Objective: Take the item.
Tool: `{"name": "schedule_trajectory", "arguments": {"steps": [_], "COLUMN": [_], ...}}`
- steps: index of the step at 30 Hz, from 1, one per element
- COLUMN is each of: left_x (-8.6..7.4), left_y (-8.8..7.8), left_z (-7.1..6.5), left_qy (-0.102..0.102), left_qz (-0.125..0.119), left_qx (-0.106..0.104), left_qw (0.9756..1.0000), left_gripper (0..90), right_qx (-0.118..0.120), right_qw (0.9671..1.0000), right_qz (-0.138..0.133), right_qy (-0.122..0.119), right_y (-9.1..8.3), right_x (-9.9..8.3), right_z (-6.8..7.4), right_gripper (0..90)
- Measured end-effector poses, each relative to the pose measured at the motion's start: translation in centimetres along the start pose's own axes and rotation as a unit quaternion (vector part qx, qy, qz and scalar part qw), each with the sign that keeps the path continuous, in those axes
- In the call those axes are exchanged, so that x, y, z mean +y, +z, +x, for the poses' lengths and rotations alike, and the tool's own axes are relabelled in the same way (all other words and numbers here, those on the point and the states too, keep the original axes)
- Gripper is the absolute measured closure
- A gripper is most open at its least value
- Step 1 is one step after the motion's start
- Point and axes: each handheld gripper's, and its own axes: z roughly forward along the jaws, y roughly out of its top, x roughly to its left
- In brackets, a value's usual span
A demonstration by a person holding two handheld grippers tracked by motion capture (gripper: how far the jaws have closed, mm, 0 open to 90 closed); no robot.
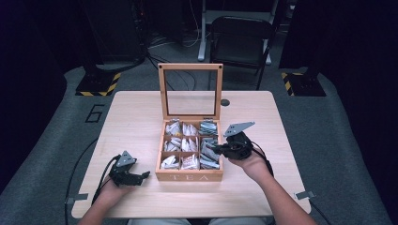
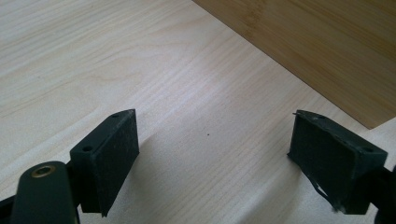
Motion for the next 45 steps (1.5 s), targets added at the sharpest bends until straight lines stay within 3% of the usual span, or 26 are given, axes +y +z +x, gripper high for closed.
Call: {"name": "schedule_trajectory", "arguments": {"steps": [27, 45], "left_x": [0.0, 0.0], "left_y": [0.0, 0.0], "left_z": [0.0, 0.0], "left_qy": [0.0, 0.0], "left_qz": [-0.001, -0.001], "left_qx": [0.0, 0.001], "left_qw": [1.0, 1.0], "left_gripper": [15.5, 15.5], "right_qx": [-0.005, -0.03], "right_qw": [0.9998, 0.9992], "right_qz": [-0.013, -0.022], "right_qy": [-0.017, -0.011], "right_y": [-1.5, -3.5], "right_x": [1.8, 1.3], "right_z": [0.8, -0.2], "right_gripper": [89.4, 89.4]}}
